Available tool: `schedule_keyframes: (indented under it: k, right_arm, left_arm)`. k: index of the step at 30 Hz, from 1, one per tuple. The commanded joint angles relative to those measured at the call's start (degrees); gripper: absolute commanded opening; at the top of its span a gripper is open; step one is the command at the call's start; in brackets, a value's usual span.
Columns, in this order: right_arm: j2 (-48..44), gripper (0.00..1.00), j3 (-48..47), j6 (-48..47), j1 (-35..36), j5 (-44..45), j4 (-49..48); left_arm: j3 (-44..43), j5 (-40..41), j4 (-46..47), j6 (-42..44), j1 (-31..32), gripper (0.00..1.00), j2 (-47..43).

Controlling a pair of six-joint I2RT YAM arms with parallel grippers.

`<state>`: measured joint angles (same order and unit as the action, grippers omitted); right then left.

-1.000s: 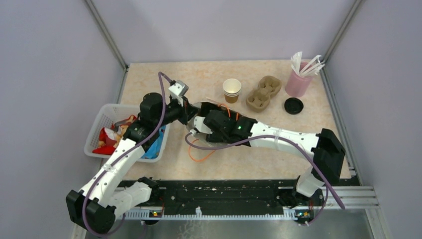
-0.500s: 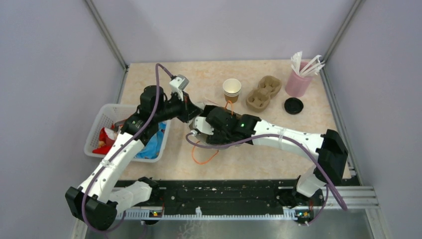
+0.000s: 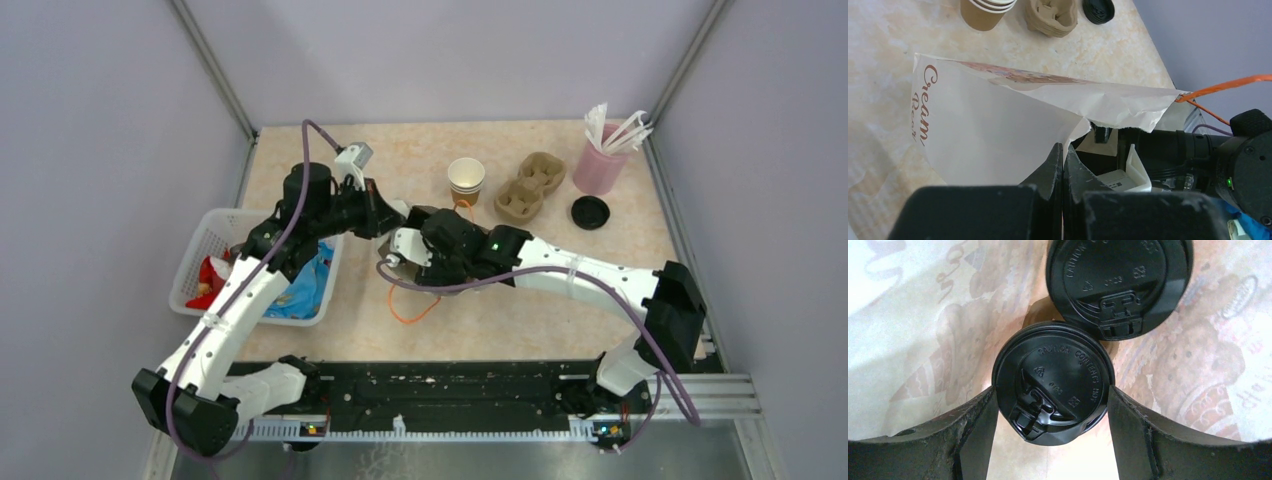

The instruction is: Pack the takeout coffee

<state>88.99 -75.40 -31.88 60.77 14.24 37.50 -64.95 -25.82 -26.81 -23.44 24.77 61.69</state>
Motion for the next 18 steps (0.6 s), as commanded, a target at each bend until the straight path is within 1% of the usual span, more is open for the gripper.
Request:
schedule_keyframes:
  k: [1,7,11,18]
  right_arm:
    - [-1.63,0.70,0.52,0.46,-2.77,-3.84,-6.68]
    - [0.28,0.70,0.30,-0.36,-5.75,-9.03,-7.54]
    - [2.44,0.70,-0.89,-0.44,-8.00,-12.97,-7.46]
    - [5.97,0.70,-2.32,0.69,-8.57,-13.73,-5.58]
  left_arm:
    - [-2.85,2.67,-3.05,-2.92,-0.02,0.00,1.99]
    - [-5.54,8.81,-8.05,-5.07,-0.31,0.00,4.80]
    - [-7.35,10.17,-8.63,-5.55,-1.03,0.00,6.55]
    - [-11.10,14.87,-11.85,-4.46,-1.31,0.03,9.33]
